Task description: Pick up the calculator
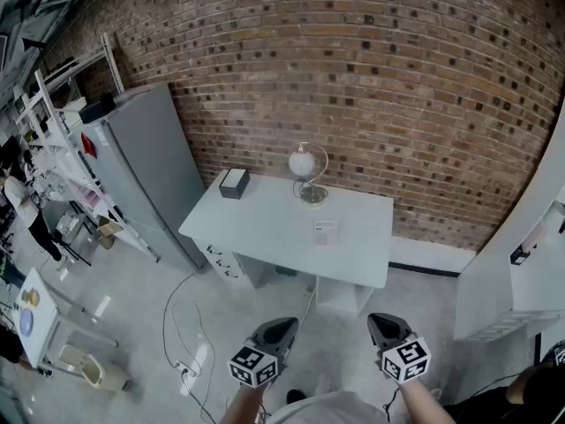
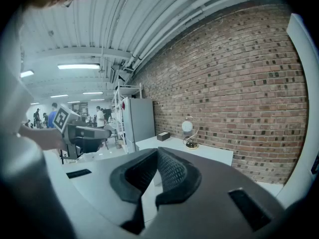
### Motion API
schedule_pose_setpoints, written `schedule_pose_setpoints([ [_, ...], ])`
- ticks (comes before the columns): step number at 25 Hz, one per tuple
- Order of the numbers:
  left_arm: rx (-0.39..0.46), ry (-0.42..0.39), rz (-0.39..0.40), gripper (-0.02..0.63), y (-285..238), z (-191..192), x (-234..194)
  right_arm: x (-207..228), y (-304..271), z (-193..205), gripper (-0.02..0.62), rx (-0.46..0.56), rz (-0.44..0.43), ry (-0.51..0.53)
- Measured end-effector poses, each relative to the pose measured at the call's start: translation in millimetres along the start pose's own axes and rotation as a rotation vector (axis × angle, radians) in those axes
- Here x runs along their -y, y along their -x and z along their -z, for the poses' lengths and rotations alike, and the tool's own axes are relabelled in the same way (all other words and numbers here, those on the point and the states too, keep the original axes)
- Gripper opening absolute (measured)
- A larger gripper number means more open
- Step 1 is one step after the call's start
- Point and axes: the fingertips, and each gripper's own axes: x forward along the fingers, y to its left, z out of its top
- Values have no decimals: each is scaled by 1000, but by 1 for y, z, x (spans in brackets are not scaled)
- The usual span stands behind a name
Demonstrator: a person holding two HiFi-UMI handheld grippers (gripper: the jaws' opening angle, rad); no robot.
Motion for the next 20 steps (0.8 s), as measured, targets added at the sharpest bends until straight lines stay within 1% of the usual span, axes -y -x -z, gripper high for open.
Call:
schedule_pose_setpoints([
  [12, -4, 2, 0, 12, 4, 2, 2, -7, -1, -2, 11, 7, -16, 10],
  [20, -26, 26, -3, 14, 10, 8, 0, -10, -1, 2, 12, 10, 2, -31],
])
